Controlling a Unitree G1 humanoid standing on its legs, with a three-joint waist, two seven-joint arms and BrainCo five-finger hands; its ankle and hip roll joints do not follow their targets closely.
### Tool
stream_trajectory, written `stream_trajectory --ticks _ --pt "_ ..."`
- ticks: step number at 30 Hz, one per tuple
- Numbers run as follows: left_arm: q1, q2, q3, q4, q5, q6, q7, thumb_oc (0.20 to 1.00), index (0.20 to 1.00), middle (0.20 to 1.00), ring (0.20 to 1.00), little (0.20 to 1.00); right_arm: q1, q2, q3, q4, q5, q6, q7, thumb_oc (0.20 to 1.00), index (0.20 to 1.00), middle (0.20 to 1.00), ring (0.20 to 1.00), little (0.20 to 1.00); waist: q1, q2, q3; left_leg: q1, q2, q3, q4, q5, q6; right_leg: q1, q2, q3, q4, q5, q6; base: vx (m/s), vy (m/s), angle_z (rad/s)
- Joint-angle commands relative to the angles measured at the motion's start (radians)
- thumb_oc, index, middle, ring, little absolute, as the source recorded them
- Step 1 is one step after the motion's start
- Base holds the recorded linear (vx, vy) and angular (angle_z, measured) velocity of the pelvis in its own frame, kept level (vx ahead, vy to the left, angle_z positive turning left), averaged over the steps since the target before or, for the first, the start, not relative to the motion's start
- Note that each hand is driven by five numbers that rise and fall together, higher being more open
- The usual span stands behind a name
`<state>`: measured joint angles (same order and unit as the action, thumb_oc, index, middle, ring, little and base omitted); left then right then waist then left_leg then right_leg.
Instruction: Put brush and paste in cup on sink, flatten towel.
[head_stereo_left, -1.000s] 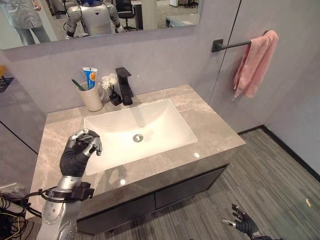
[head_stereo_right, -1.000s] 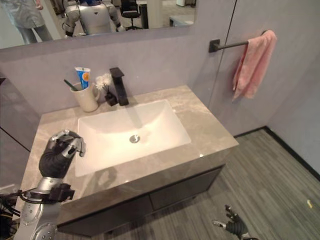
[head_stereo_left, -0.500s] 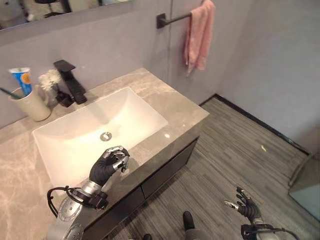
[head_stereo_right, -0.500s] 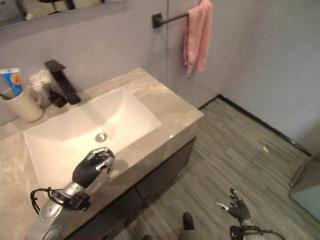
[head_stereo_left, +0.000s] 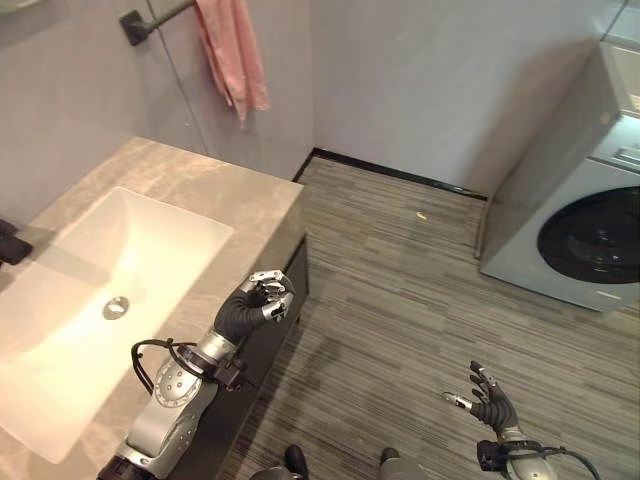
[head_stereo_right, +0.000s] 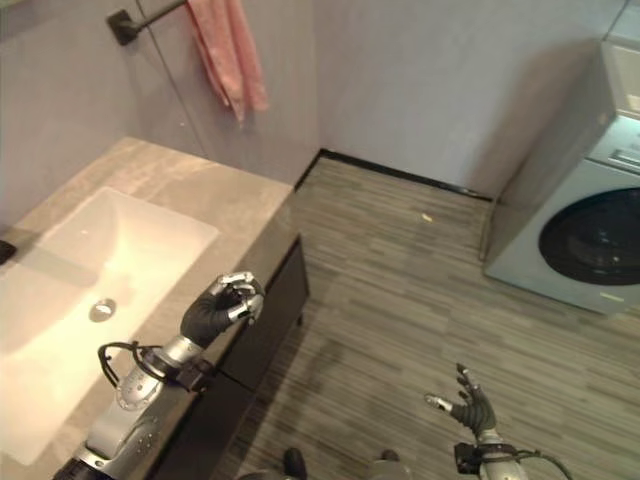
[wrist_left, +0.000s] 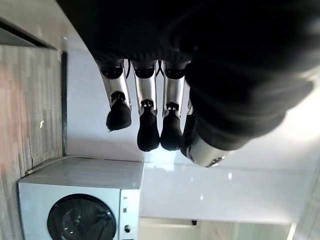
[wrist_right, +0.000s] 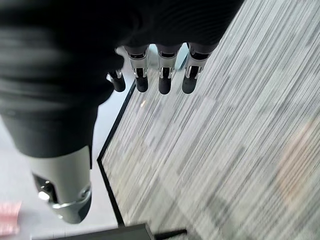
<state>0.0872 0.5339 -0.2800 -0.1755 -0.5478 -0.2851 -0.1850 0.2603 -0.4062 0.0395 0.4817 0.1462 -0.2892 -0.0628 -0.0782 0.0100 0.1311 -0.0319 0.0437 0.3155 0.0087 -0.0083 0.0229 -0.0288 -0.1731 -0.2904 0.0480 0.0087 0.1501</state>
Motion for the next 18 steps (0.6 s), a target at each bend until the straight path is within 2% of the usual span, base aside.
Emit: stream_trajectory --ticks 1,3,4,7,8,9,10,11,12,13,14,15,16,17,18 --pt "0.029 0.002 0.052 -0.033 0.042 -0.023 0.028 0.2 0.2 0.2 0.2 0.2 -0.027 -0.015 -0.027 -0.008 0.017 -0.036 -0.021 1.0 1.0 1.0 1.0 1.0 0.034 -0.034 -0.075 0.019 -0.024 0.017 -0.028 -0.042 -0.008 0.007 0.004 -0.069 0.067 -0.015 0.031 0.07 -0.142 -1.1" --pt "0.041 -0.013 0.052 0.002 0.052 -0.018 0.029 0.2 0.2 0.2 0.2 0.2 -0.018 -0.024 -0.031 0.0 0.019 -0.033 -0.02 1.0 1.0 1.0 1.0 1.0 0.021 -0.03 -0.084 0.032 -0.017 0.033 -0.021 -0.046 -0.011 0.014 0.022 -0.027 0.037 -0.016 0.024 0.01 -0.146 -0.95" --pt "0.045 -0.02 0.048 0.031 0.057 -0.015 0.033 0.2 0.2 0.2 0.2 0.2 -0.01 -0.033 -0.031 0.004 0.019 -0.031 -0.017 1.0 1.0 1.0 1.0 1.0 0.013 -0.032 -0.084 0.024 -0.012 0.057 -0.011 -0.024 -0.01 0.01 0.032 -0.018 0.025 -0.001 0.006 0.01 -0.217 -0.56" --pt "0.052 -0.038 0.037 0.132 0.089 0.004 0.041 0.2 0.2 0.2 0.2 0.2 0.01 -0.051 -0.042 0.014 0.022 -0.021 -0.004 1.0 1.0 1.0 1.0 1.0 -0.004 -0.03 -0.084 0.025 0.006 0.06 0.026 -0.024 -0.025 0.02 0.054 0.009 0.009 -0.012 -0.013 0.02 -0.188 -0.33" --pt "0.057 -0.042 0.038 0.172 0.108 0.009 0.049 0.2 0.2 0.2 0.2 0.2 0.013 -0.054 -0.048 0.019 0.025 -0.017 -0.007 1.0 1.0 1.0 1.0 1.0 -0.01 -0.035 -0.078 0.008 0.02 0.054 0.086 -0.026 -0.035 0.024 0.062 0.024 0.008 -0.016 -0.024 0.02 -0.239 -0.21" --pt "0.074 -0.055 0.042 0.264 0.122 0.018 0.052 0.2 0.2 0.2 0.2 0.2 0.006 -0.063 -0.046 0.046 0.034 -0.012 -0.009 1.0 1.0 1.0 1.0 1.0 -0.006 -0.045 -0.058 -0.026 0.052 0.029 0.215 -0.009 -0.053 0.043 0.079 0.051 0.002 -0.029 -0.045 0.02 -0.293 -0.11" --pt "0.082 -0.062 0.055 0.295 0.135 0.021 0.072 0.2 0.2 0.2 0.2 0.2 -0.003 -0.069 -0.038 0.046 0.034 -0.011 -0.008 1.0 1.0 1.0 1.0 1.0 0.005 -0.049 -0.046 -0.051 0.057 -0.02 0.288 0.001 -0.061 0.049 0.087 0.072 0.002 -0.033 -0.058 0.01 -0.208 -0.09" --pt "0.081 -0.062 0.055 0.296 0.136 0.021 0.072 0.2 0.2 0.2 0.2 0.2 -0.003 -0.07 -0.038 0.046 0.034 -0.011 -0.008 1.0 1.0 1.0 1.0 1.0 0.004 -0.048 -0.046 -0.054 0.059 -0.022 0.294 -0.002 -0.062 0.049 0.088 0.071 0.002 -0.033 -0.058 0.0 -0.081 -0.25" --pt "0.092 -0.077 0.062 0.329 0.147 0.026 0.094 0.2 0.2 0.2 0.2 0.2 -0.021 -0.079 -0.024 0.066 0.03 -0.004 -0.014 1.0 1.0 1.0 1.0 1.0 0.026 -0.049 -0.034 -0.082 0.033 -0.111 0.337 0.025 -0.074 0.053 0.097 0.098 0.001 -0.035 -0.067 0.0 -0.012 -0.67" --pt "0.097 -0.09 0.058 0.359 0.141 0.028 0.104 0.2 0.2 0.2 0.2 0.2 -0.035 -0.081 -0.013 0.079 0.031 0.002 -0.022 1.0 1.0 1.0 1.0 1.0 0.042 -0.05 -0.031 -0.103 -0.014 -0.203 0.319 0.033 -0.075 0.049 0.095 0.116 0.002 -0.028 -0.067 0.05 -0.008 -0.91" --pt "0.104 -0.111 0.055 0.424 0.135 0.033 0.11 0.2 0.2 0.2 0.2 0.2 -0.051 -0.075 -0.005 0.125 0.049 0.01 -0.021 1.0 1.0 1.0 1.0 1.0 0.062 -0.047 -0.033 -0.113 -0.065 -0.283 0.245 0.003 -0.066 0.052 0.096 0.14 -0.001 -0.026 -0.059 0.14 0.025 -1.14" --pt "0.11 -0.112 0.068 0.498 0.168 0.021 0.135 0.2 0.2 0.2 0.2 0.2 -0.033 -0.074 -0.011 0.161 0.04 0.004 -0.025 1.0 1.0 1.0 1.0 1.0 0.052 -0.043 -0.047 -0.109 -0.022 -0.238 0.122 0.017 -0.051 0.058 0.089 0.126 0.011 -0.018 -0.044 0.18 0.015 -0.92" --pt "0.126 -0.126 0.055 0.574 0.199 0.039 0.135 0.495 0.495 0.495 0.495 0.495 -0.041 -0.039 -0.006 0.23 0.09 0.027 0.003 1.0 1.0 1.0 1.0 1.0 0.063 -0.052 -0.05 -0.111 -0.03 -0.246 0.14 0.061 -0.062 0.063 0.086 0.133 0.015 -0.001 -0.039 0.18 0.034 -0.38" --pt "0.066 -0.175 0.035 0.804 0.289 0.069 0.145 1.0 1.0 1.0 1.0 1.0 -0.103 -0.007 0.054 0.429 0.156 0.05 0.058 1.0 1.0 1.0 1.0 1.0 0.05 -0.046 -0.066 -0.077 -0.038 -0.251 0.087 0.024 -0.047 0.047 0.087 0.145 0.032 -0.017 -0.033 0.12 0.055 0.13" --pt "0.028 -0.207 0.022 0.924 0.306 0.078 0.149 1.0 1.0 1.0 1.0 1.0 -0.133 0.016 0.064 0.509 0.167 0.058 0.057 1.0 1.0 1.0 1.0 1.0 0.04 -0.039 -0.076 -0.059 -0.039 -0.239 0.066 0.015 -0.042 0.044 0.084 0.145 0.035 -0.025 -0.035 0.15 0.12 0.21"
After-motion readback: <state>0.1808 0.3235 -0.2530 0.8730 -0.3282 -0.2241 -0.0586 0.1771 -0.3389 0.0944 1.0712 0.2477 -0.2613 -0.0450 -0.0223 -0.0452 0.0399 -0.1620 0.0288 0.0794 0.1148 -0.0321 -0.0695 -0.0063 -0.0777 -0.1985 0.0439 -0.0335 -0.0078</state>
